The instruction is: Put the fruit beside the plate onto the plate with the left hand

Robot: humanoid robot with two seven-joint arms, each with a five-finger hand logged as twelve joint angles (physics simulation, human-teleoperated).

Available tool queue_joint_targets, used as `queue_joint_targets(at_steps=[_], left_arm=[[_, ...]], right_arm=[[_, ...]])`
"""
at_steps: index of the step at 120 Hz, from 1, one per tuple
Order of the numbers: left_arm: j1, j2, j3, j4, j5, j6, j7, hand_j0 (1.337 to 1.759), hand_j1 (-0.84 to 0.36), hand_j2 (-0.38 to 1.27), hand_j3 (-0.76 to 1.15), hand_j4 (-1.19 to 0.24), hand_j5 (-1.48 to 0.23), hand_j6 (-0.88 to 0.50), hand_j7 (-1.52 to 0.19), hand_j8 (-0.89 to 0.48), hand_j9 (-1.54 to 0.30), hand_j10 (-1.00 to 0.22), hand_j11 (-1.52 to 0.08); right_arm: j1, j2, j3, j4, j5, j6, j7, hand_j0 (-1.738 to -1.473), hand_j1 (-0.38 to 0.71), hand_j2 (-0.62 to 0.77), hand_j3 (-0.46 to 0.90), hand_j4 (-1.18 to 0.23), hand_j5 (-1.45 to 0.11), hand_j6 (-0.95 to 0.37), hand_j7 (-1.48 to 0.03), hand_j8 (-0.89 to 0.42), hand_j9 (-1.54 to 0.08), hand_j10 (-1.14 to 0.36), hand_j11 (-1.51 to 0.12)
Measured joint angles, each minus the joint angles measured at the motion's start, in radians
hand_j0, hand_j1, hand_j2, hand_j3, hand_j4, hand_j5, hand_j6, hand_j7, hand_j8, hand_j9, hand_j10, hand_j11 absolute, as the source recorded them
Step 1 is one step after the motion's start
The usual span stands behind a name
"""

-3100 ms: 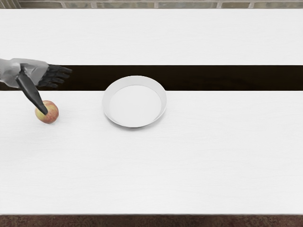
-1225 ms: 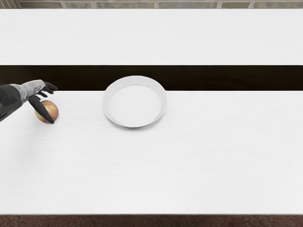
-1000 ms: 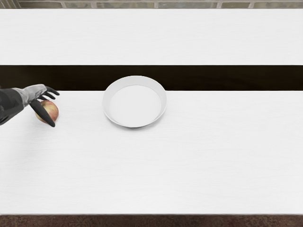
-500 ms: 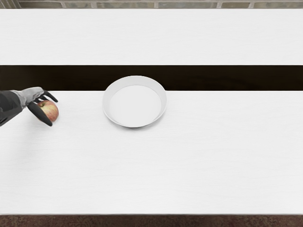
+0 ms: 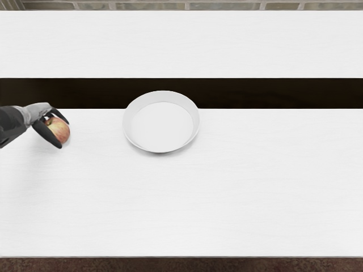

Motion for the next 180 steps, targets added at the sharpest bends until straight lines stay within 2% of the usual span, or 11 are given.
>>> queue_joint_targets(at_steps=[6,13,29,56,69,83,87,99,111,161,180], left_arm=[[-0.013,-0.001,0.0,-0.001,-0.001,-0.002,0.001,1.655,-0.16,0.08,0.0,-0.5,-0.67,-0.34,-0.68,-0.38,-0.68,-0.5,-0.68],[-0.021,-0.004,-0.003,-0.001,-0.001,-0.004,0.001,1.656,-0.18,0.13,0.0,-0.51,-0.67,-0.34,-0.68,-0.38,-0.68,-0.5,-0.68],[-0.048,-0.006,-0.024,-0.004,-0.004,-0.009,0.0,1.656,-0.16,0.1,0.0,-0.51,-0.68,-0.35,-0.69,-0.39,-0.68,-0.51,-0.68],[-0.053,-0.008,-0.128,-0.009,-0.008,-0.011,0.0,1.656,-0.15,0.1,0.0,-0.51,-0.68,-0.36,-0.68,-0.4,-0.68,-0.51,-0.68],[-0.052,-0.051,-0.2,-0.009,-0.009,-0.012,-0.001,1.657,-0.17,0.19,0.0,-0.51,-0.68,-0.36,-0.68,-0.39,-0.67,-0.51,-0.67],[-0.048,-0.094,-0.273,-0.008,-0.01,-0.011,-0.001,1.657,-0.18,0.2,0.0,-0.51,-0.68,-0.37,-0.67,-0.4,-0.67,-0.51,-0.67],[-0.044,-0.106,-0.292,-0.006,-0.011,-0.011,0.0,1.657,-0.16,0.13,0.0,-0.5,-0.68,-0.36,-0.68,-0.39,-0.67,-0.51,-0.67],[-0.035,-0.15,-0.345,0.005,-0.012,-0.01,-0.001,1.658,-0.18,0.24,0.0,-0.5,-0.68,-0.37,-0.67,-0.4,-0.66,-0.51,-0.66],[-0.024,-0.181,-0.376,0.013,-0.013,-0.009,0.0,1.658,-0.18,0.23,0.0,-0.5,-0.68,-0.37,-0.67,-0.39,-0.66,-0.51,-0.66],[0.072,-0.236,-0.404,0.098,-0.011,-0.007,-0.002,1.658,-0.21,0.28,0.0,-0.49,-0.66,-0.38,-0.66,-0.4,-0.65,-0.5,-0.65],[0.073,-0.238,-0.404,0.117,-0.01,-0.007,-0.004,1.658,-0.11,0.17,0.0,-0.39,-0.52,-0.34,-0.52,-0.35,-0.51,-0.4,-0.51]], right_arm=[[0.0,0.0,0.0,0.0,0.0,0.0,0.0,-1.658,-0.35,0.0,0.0,0.0,0.0,0.0,0.0,0.0,0.0,0.0,0.0],[0.0,0.0,0.0,0.0,0.0,0.0,0.0,-1.658,-0.35,0.0,0.0,0.0,0.0,0.0,0.0,0.0,0.0,0.0,0.0],[0.0,0.0,0.0,0.0,0.0,0.0,0.0,-1.658,-0.35,0.0,0.0,0.0,0.0,0.0,0.0,0.0,0.0,0.0,0.0],[0.0,0.0,0.0,0.0,0.0,0.0,0.0,-1.658,-0.35,0.0,0.0,0.0,0.0,0.0,0.0,0.0,0.0,0.0,0.0],[0.0,0.0,0.0,0.0,0.0,0.0,0.0,-1.658,-0.35,0.0,0.0,0.0,0.0,0.0,0.0,0.0,0.0,0.0,0.0],[0.0,0.0,0.0,0.0,0.0,0.0,0.0,-1.658,-0.35,0.0,0.0,0.0,0.0,0.0,0.0,0.0,0.0,0.0,0.0],[0.0,0.0,0.0,0.0,0.0,0.0,0.0,-1.658,-0.35,0.0,0.0,0.0,0.0,0.0,0.0,0.0,0.0,0.0,0.0],[-0.001,0.0,0.0,0.0,0.0,0.0,0.0,-1.658,-0.35,0.0,0.0,0.0,0.0,0.0,0.0,0.0,0.0,0.0,0.0],[0.0,0.0,0.0,0.0,0.0,0.0,0.0,-1.658,-0.35,0.0,0.0,0.0,0.0,0.0,0.0,0.0,0.0,0.0,0.0],[0.0,0.0,0.0,0.0,0.0,0.0,0.0,-1.658,-0.35,0.0,0.0,0.0,0.0,0.0,0.0,0.0,0.0,0.0,0.0],[0.0,0.0,0.0,0.0,0.0,0.0,0.0,-1.658,-0.35,0.0,0.0,0.0,0.0,0.0,0.0,0.0,0.0,0.0,0.0]])
